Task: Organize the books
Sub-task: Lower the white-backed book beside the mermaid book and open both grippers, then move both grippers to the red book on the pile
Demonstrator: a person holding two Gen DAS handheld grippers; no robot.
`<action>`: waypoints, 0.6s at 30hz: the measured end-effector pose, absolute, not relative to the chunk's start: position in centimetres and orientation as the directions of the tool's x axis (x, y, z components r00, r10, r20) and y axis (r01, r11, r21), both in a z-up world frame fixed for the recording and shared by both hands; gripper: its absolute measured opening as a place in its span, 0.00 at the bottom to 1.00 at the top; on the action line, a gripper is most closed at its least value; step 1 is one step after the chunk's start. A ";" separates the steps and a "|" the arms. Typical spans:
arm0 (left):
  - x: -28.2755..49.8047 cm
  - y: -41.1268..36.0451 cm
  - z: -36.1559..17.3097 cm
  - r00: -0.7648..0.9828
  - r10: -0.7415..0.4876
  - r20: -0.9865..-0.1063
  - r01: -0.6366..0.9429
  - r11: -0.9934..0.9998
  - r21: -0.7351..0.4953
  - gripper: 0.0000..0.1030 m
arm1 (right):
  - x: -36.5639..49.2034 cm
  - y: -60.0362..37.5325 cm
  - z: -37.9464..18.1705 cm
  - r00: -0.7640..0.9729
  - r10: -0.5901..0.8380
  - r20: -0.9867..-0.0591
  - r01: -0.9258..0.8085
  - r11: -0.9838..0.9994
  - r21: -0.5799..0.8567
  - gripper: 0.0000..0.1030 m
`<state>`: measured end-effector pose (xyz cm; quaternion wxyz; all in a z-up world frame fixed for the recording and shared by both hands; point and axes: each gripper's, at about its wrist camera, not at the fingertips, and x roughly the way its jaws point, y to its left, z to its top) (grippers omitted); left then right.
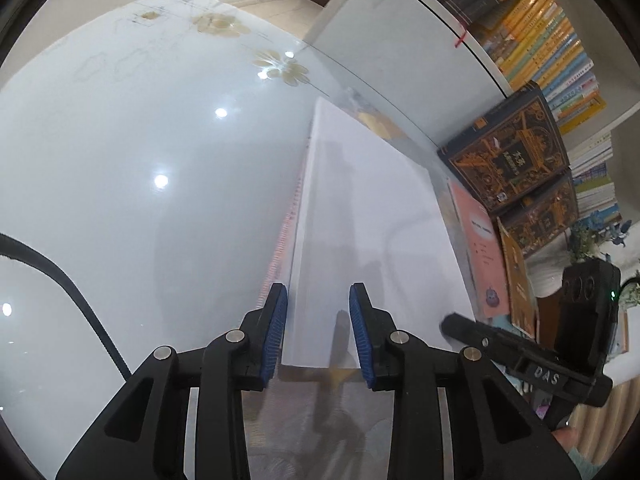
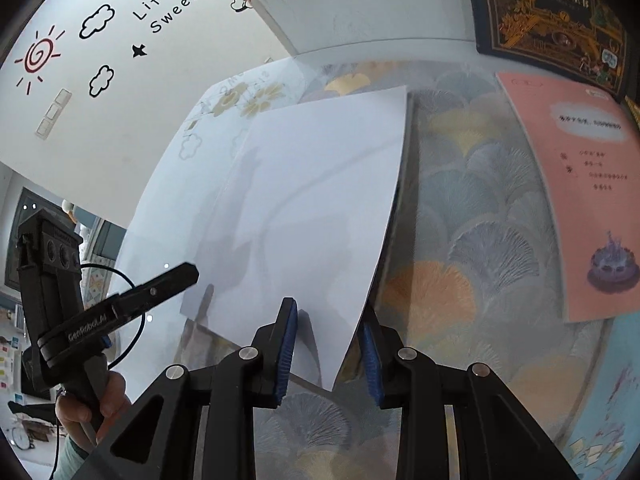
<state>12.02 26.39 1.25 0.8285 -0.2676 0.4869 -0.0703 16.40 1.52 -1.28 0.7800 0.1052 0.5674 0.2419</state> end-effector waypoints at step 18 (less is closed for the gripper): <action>6.4 19.0 7.4 0.538 -0.355 -0.764 0.018 0.912 -0.410 0.30 | 6.7 -7.6 2.5 0.312 0.498 -0.809 -0.174 0.867 0.467 0.30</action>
